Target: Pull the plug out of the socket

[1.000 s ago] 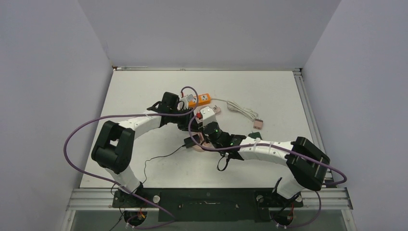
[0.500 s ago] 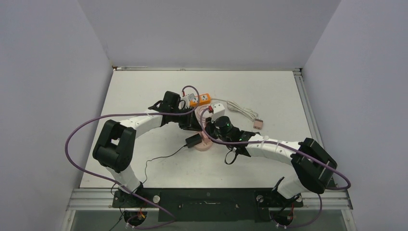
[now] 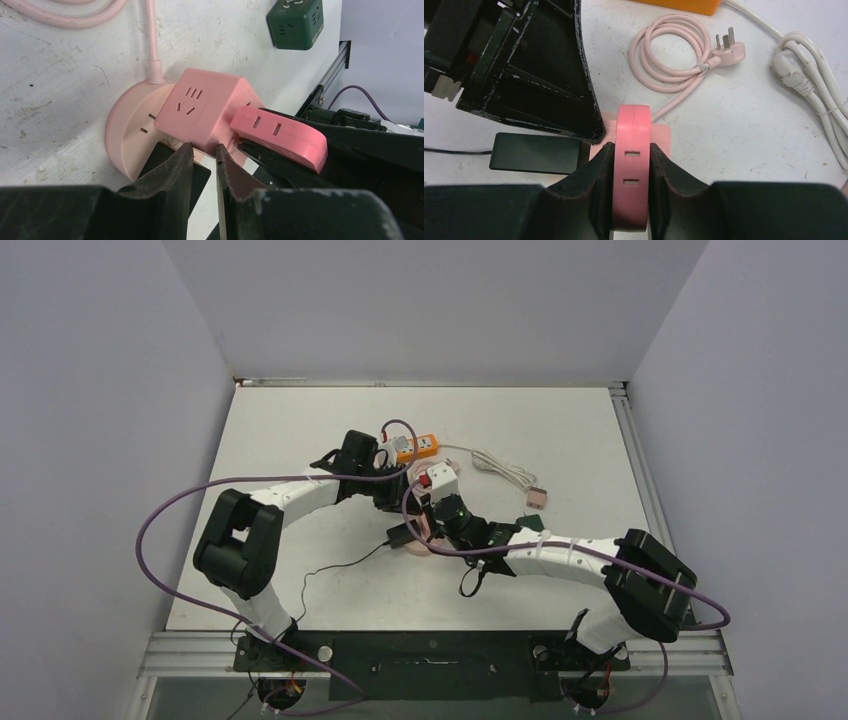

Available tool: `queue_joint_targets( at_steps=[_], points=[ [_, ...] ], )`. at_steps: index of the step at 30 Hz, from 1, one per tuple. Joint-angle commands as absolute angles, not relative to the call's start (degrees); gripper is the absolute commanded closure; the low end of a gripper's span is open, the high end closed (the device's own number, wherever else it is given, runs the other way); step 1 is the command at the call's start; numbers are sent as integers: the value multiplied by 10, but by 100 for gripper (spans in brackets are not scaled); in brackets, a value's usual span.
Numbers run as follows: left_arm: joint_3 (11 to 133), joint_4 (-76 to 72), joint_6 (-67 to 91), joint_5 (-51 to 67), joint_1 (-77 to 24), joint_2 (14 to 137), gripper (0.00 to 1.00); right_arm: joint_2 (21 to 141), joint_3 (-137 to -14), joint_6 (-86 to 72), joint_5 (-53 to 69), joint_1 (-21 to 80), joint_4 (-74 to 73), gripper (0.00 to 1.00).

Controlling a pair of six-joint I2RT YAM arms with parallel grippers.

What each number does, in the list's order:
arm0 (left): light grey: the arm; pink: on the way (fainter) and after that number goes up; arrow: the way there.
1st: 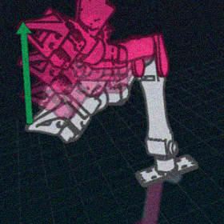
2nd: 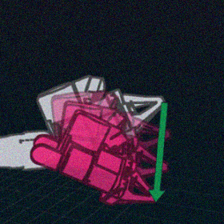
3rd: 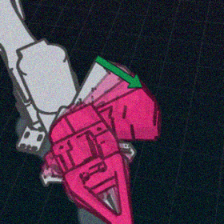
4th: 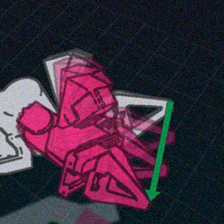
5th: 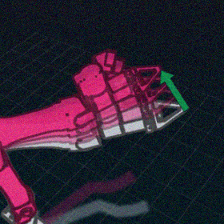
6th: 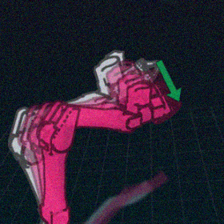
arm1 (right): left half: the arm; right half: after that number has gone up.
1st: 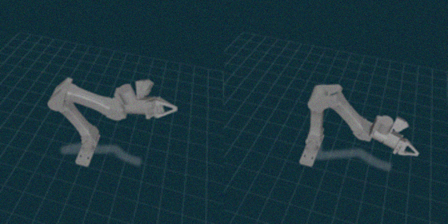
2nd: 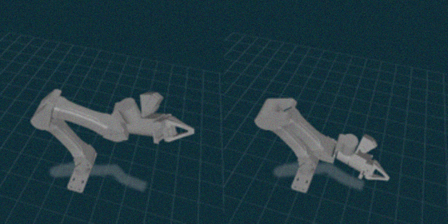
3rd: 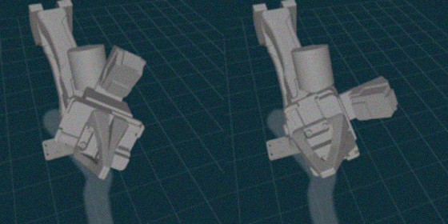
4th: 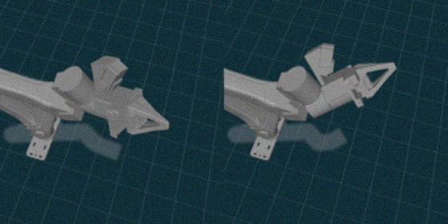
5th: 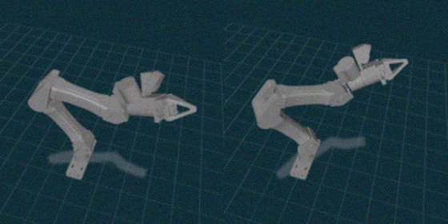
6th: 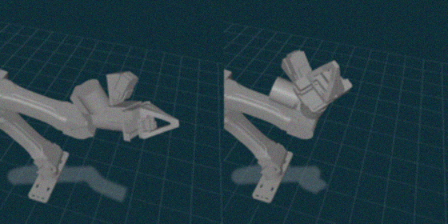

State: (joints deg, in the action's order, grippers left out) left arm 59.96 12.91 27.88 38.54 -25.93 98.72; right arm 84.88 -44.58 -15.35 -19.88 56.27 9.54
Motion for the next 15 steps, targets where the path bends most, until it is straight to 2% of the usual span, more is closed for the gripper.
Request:
queue_joint_targets(
  at_steps=[1, 5, 15],
  points=[
    [590, 179, 236, 294, -262, 1023, 82, 851, -475, -134, -234, 591, 104, 95],
    [591, 181, 236, 294, -262, 1025, 82, 842, -469, -145, -217, 583, 110, 95],
    [592, 183, 236, 292, -262, 1026, 83, 808, -428, -203, -73, 494, 149, 95]
  ],
)
